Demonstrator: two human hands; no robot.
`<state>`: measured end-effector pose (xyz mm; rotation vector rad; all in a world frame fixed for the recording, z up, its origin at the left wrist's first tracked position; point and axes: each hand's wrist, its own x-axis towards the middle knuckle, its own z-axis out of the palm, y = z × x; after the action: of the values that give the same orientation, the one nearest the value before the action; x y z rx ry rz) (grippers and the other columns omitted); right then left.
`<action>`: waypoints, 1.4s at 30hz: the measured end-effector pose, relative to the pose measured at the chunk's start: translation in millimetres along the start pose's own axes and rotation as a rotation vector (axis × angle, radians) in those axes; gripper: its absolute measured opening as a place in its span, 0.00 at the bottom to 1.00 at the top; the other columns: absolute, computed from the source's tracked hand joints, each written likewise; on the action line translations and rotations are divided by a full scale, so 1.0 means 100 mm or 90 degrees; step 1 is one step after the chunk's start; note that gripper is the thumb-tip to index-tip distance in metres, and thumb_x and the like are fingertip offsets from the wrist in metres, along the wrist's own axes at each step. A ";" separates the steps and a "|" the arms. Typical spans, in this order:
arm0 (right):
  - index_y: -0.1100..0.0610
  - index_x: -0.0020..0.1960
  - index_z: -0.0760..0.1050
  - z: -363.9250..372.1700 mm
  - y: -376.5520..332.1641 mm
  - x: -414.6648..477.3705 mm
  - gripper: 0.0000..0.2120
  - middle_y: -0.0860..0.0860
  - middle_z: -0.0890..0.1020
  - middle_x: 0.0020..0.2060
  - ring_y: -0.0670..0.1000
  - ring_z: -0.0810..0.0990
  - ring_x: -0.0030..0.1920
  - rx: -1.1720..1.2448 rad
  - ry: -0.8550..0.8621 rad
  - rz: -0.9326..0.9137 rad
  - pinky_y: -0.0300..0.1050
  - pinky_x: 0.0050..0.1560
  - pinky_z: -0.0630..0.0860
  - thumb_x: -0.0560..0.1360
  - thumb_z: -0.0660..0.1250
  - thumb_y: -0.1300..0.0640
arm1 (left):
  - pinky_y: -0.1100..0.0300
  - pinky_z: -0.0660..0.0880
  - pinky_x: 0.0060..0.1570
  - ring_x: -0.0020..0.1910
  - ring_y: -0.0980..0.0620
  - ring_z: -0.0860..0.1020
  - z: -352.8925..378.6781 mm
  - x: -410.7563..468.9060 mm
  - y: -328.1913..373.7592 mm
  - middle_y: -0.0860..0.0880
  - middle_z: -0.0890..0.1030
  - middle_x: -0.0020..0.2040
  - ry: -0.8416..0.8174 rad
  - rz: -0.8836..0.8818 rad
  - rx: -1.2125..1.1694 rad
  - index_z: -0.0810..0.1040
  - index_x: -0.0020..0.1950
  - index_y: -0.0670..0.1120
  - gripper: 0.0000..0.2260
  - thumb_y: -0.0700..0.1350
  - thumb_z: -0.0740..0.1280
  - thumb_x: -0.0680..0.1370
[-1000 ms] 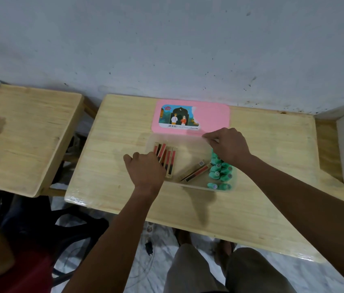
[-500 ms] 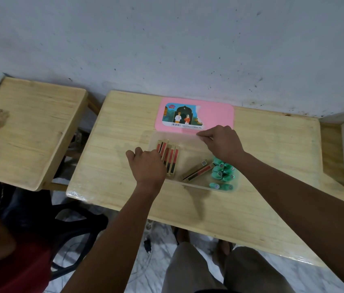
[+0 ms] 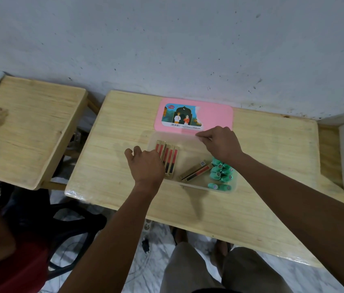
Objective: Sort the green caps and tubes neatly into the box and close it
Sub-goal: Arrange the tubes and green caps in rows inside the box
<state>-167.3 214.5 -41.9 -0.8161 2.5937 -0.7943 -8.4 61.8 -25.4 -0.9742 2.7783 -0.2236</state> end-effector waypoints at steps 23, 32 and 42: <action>0.48 0.55 0.83 0.03 0.01 0.01 0.10 0.49 0.85 0.52 0.53 0.82 0.53 0.012 0.001 0.000 0.40 0.46 0.72 0.78 0.66 0.51 | 0.56 0.79 0.45 0.48 0.48 0.81 0.11 0.10 0.45 0.50 0.84 0.50 -0.171 0.262 -0.190 0.83 0.54 0.52 0.13 0.46 0.70 0.71; 0.47 0.54 0.83 0.03 0.03 0.02 0.09 0.49 0.85 0.52 0.53 0.83 0.52 0.022 0.001 0.002 0.44 0.49 0.76 0.77 0.66 0.50 | 0.55 0.79 0.37 0.37 0.46 0.80 0.13 0.14 0.57 0.50 0.82 0.36 -0.160 0.186 -0.289 0.84 0.42 0.49 0.12 0.50 0.63 0.66; 0.47 0.55 0.83 0.02 0.04 0.03 0.09 0.48 0.85 0.51 0.52 0.82 0.52 0.025 -0.009 0.006 0.40 0.46 0.72 0.77 0.66 0.51 | 0.57 0.66 0.39 0.43 0.44 0.77 0.18 0.18 0.56 0.49 0.78 0.36 -0.083 0.254 -0.215 0.80 0.34 0.50 0.09 0.39 0.64 0.70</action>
<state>-170.0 214.2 -46.3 -0.7951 2.5597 -0.8313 -51.8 92.6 -56.5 -0.4487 2.8603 0.3613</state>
